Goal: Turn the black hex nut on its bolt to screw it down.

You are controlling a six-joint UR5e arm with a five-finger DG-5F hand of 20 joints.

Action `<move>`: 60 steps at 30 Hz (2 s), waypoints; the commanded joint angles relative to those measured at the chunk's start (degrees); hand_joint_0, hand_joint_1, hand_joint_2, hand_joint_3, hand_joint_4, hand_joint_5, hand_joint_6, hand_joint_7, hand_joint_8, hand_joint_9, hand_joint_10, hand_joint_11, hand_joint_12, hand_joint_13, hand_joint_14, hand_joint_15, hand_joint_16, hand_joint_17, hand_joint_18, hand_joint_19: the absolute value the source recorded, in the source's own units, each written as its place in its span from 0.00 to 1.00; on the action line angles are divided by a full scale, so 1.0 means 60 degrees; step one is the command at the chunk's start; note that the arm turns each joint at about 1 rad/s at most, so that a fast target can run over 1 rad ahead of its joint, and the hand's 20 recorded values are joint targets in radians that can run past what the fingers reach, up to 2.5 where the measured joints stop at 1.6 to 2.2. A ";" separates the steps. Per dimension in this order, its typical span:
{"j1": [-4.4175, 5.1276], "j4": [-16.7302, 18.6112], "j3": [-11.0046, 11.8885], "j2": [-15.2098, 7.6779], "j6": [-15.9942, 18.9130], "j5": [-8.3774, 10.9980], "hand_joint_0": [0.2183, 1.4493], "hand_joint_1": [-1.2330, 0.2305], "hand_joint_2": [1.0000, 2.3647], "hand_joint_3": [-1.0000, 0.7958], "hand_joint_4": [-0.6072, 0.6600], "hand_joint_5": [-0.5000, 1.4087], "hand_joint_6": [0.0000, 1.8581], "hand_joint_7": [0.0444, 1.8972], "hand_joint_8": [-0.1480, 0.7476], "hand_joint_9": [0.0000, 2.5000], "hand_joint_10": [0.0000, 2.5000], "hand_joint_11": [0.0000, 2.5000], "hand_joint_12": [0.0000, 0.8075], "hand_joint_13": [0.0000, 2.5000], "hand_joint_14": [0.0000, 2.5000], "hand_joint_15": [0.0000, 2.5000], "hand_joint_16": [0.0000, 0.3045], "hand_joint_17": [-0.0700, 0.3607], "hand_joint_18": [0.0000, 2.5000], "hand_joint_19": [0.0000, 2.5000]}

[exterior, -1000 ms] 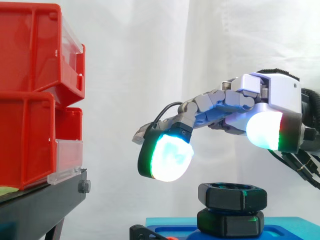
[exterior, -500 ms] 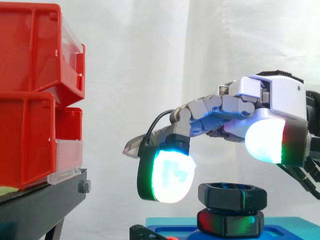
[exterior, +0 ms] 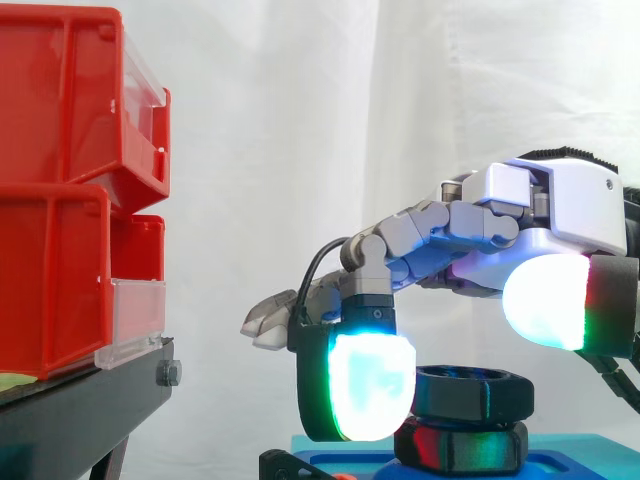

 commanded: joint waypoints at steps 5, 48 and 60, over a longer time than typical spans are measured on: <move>0.0011 0.0046 -0.0009 0.0000 0.0020 0.0000 0.24 0.64 0.00 0.28 0.67 0.24 0.38 0.49 0.53 0.23 0.00 0.08 0.44 0.16 0.00 0.02 0.18 0.44 0.17 0.18; -0.0986 0.0485 -0.0009 0.0000 0.0225 -0.1040 0.24 0.65 0.00 0.28 0.71 0.23 0.39 0.46 0.56 0.24 0.00 0.09 0.45 0.17 0.00 0.03 0.18 0.45 0.18 0.18; -0.0707 0.0178 0.0826 0.0000 0.0650 -0.1172 0.24 0.64 0.00 0.28 0.73 0.23 0.30 0.55 0.56 0.25 0.00 0.09 0.45 0.18 0.00 0.03 0.18 0.45 0.19 0.19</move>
